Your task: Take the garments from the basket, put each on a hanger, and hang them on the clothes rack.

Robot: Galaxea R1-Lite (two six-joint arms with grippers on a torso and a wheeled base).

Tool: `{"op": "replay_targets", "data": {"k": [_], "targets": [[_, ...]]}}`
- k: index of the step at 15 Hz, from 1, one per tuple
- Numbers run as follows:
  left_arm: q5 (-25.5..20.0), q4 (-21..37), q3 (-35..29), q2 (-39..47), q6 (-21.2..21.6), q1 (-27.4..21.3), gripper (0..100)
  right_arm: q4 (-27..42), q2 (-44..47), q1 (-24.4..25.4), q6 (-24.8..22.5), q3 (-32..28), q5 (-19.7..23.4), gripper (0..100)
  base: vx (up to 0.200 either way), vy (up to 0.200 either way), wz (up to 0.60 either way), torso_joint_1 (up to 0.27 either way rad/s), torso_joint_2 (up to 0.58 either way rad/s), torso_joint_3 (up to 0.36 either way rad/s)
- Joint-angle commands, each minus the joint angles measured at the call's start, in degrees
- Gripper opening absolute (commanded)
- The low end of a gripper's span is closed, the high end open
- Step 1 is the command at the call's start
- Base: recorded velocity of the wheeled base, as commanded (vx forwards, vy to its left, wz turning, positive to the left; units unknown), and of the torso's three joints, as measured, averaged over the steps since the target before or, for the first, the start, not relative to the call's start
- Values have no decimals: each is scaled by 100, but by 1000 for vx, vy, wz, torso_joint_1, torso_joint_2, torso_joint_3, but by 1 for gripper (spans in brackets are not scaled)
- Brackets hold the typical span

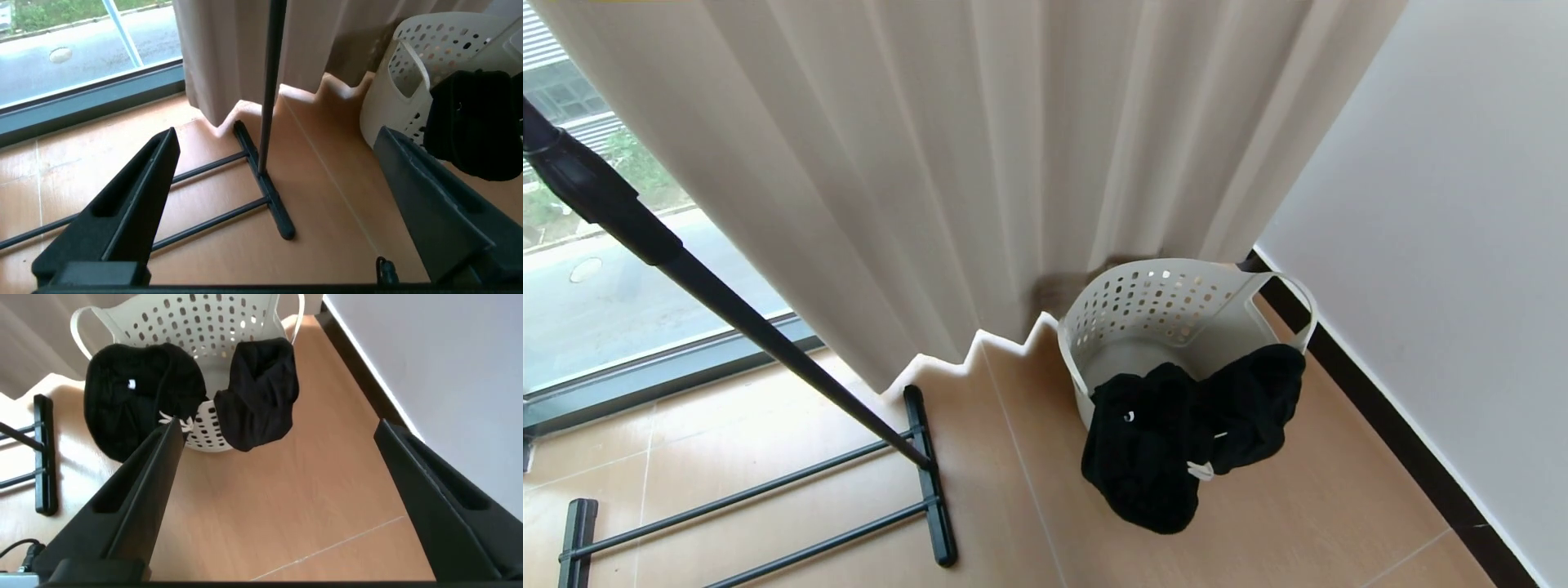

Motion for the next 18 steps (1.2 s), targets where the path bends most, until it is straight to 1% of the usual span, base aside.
{"op": "replay_targets", "data": {"k": [1,3,6,8,10,11,12,13,14,15,16,17,18], "targets": [[0,1,0,6,-1,1,100,2,109,58,2,1,-4,100,0,0,0,2,-12,-193],[0,1,0,6,-1,1,100,-7,109,58,-7,1,5,100,0,0,0,-2,-5,-198],[0,-8,0,6,-1,1,100,2,390,75,-7,1,5,100,0,0,0,1,1,-199],[9,-34,0,6,8,1,100,2,962,409,-16,1,-4,100,0,0,0,5,2,-144],[9,-34,0,6,8,1,100,-51,1788,831,-16,9,-4,100,0,0,0,-1,-1,-33],[0,-34,0,6,8,1,100,-218,2535,1183,-7,-114,-4,100,0,0,0,0,0,0],[9,-34,0,6,8,1,100,-525,3159,1420,19,-307,-4,100,0,0,0,0,0,0],[9,-34,0,6,8,1,100,-824,3783,1482,19,-474,-4,100,0,0,0,0,0,0],[0,-17,0,6,8,1,100,-1246,4864,1508,-25,-825,23,100,0,0,0,0,0,0],[0,-17,0,6,8,1,100,-1431,5567,1578,-122,-1159,23,100,0,0,0,0,0,0],[0,-8,0,6,8,1,100,-1457,5708,1605,-174,-1230,23,100,0,0,0,0,0,0],[0,-8,0,6,8,1,100,-1492,6701,1684,-587,-1907,-4,100,0,0,0,0,0,0],[0,-8,0,6,8,1,100,-1483,7219,1684,-842,-2337,-21,100,0,0,0,0,0,0]]}}
